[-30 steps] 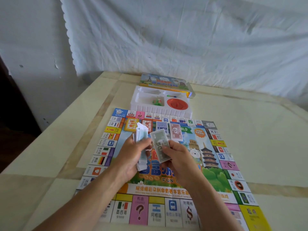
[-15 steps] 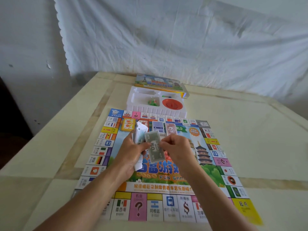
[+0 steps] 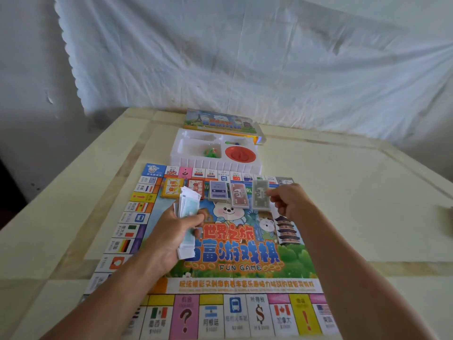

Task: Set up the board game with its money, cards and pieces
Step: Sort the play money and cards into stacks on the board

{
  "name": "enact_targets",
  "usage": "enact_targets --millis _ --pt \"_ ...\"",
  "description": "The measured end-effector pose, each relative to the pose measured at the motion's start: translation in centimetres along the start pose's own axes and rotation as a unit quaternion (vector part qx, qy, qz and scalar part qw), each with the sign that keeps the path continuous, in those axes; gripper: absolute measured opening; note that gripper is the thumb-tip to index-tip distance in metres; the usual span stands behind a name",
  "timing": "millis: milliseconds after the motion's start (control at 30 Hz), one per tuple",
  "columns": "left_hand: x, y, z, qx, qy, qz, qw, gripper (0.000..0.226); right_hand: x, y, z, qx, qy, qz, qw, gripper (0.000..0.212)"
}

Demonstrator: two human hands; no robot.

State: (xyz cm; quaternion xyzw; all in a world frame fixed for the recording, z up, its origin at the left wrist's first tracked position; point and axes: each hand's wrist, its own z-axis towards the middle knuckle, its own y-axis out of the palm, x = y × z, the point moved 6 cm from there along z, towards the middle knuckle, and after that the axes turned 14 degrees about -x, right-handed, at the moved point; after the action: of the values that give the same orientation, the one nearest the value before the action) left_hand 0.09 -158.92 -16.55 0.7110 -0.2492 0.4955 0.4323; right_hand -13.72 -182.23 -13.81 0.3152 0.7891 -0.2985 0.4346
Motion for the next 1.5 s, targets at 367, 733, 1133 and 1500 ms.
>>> enact_targets --millis 367,733,1133,1500 --pt "0.0 0.0 0.0 -0.009 0.003 -0.022 1.0 0.031 0.0 0.8 3.0 0.091 -0.025 -0.165 0.982 0.004" --pt "0.1 0.0 -0.1 -0.011 -0.003 -0.035 0.999 0.027 -1.2 2.0 2.1 0.13 -0.036 -0.382 0.914 0.012" --pt "-0.5 0.9 -0.7 -0.054 -0.097 -0.265 0.958 0.034 -0.6 10.7 -8.4 -0.086 -0.214 -0.195 0.953 0.0" --pt "0.2 1.0 -1.0 -0.086 -0.071 -0.148 0.983 0.031 3.2 13.2 -9.8 -0.211 -0.137 0.025 0.967 0.027"
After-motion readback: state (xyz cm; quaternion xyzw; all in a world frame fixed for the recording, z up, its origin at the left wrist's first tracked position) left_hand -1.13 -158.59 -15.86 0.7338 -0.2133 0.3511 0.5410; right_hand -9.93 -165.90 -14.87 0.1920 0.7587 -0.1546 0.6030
